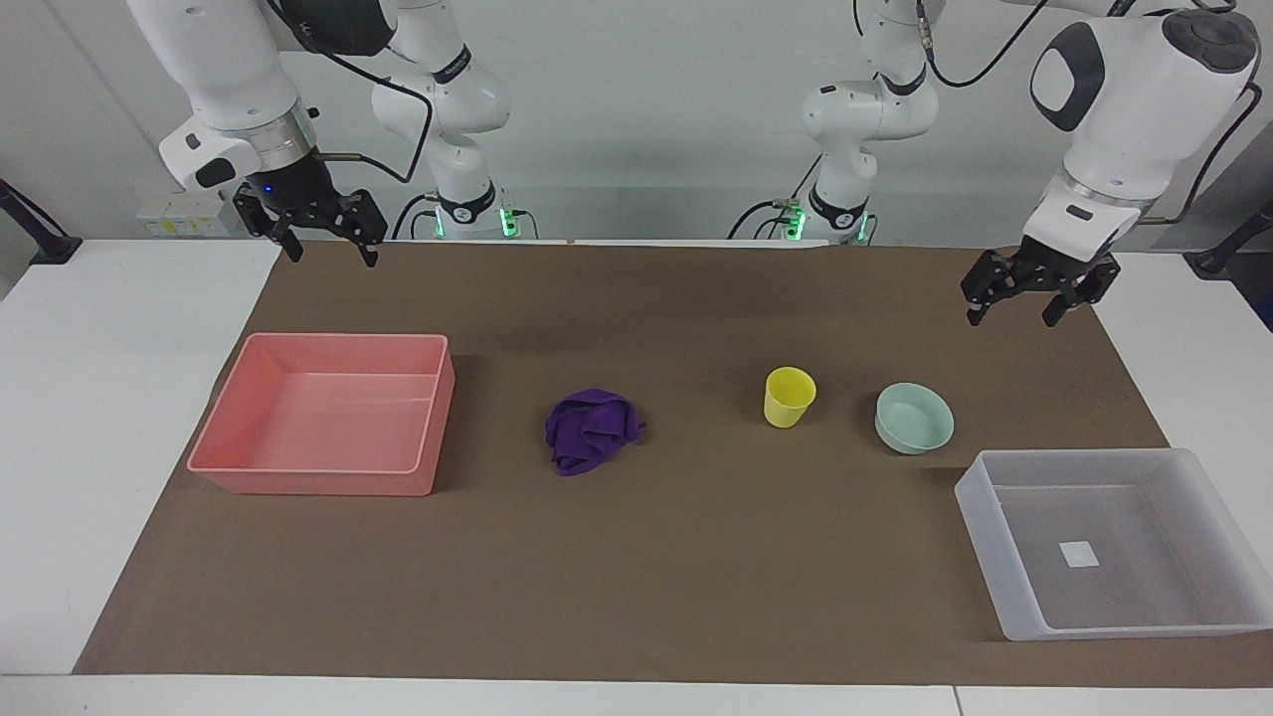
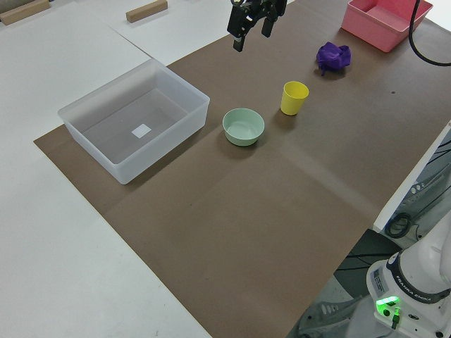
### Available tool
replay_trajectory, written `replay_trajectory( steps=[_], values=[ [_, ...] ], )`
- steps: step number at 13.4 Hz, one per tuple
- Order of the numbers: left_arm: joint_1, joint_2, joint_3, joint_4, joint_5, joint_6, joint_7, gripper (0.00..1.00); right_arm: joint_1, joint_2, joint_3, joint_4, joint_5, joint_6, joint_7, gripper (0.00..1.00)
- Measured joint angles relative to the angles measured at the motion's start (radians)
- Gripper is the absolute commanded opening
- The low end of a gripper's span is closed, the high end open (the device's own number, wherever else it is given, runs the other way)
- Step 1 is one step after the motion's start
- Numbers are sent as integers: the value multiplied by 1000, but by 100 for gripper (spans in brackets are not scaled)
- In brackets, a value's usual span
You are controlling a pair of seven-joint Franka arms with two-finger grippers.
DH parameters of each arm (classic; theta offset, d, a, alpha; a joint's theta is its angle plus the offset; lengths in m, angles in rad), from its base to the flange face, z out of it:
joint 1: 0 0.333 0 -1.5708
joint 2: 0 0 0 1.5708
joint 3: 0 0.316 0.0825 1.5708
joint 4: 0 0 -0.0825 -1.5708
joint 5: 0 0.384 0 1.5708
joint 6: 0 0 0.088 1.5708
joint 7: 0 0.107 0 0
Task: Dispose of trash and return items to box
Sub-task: 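Lower the left gripper onto the rim of the pale green bowl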
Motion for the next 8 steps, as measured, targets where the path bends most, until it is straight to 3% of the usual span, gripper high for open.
replay_trajectory(
  steps=[5, 8],
  values=[
    [3, -3, 2, -122, 1, 156, 0, 100, 0, 1, 0, -3, 0, 0, 0, 100],
    [27, 1, 4, -237, 1, 313, 0, 100, 0, 1, 0, -5, 0, 0, 0, 100]
  ],
)
